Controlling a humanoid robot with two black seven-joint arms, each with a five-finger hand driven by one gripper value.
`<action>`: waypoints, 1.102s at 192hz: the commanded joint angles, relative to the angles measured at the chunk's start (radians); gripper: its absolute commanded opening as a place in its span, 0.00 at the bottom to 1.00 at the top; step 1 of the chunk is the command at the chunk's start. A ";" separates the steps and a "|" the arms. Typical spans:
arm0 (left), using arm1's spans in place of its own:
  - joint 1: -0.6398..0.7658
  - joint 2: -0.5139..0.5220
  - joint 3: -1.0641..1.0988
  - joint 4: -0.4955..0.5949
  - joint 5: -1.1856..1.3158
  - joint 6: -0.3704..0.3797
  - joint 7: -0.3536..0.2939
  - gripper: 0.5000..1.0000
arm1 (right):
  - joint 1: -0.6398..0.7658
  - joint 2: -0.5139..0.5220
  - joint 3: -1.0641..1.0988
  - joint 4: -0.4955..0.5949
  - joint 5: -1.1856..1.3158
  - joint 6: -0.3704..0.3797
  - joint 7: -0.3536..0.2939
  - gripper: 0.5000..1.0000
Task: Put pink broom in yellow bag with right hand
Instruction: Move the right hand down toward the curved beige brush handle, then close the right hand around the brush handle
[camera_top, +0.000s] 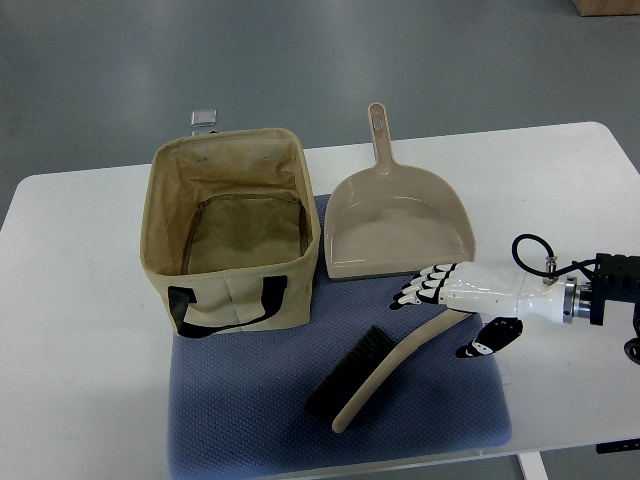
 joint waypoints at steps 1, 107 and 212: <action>0.000 0.000 0.000 0.000 0.000 0.000 0.000 1.00 | 0.000 0.002 -0.004 0.000 -0.007 -0.003 -0.025 0.72; 0.000 0.000 0.000 0.000 0.000 0.000 0.000 1.00 | 0.001 0.052 -0.043 -0.028 -0.075 -0.028 -0.081 0.47; 0.000 0.000 0.000 0.000 0.000 0.000 0.000 1.00 | 0.000 0.075 -0.057 -0.043 -0.093 -0.031 -0.114 0.02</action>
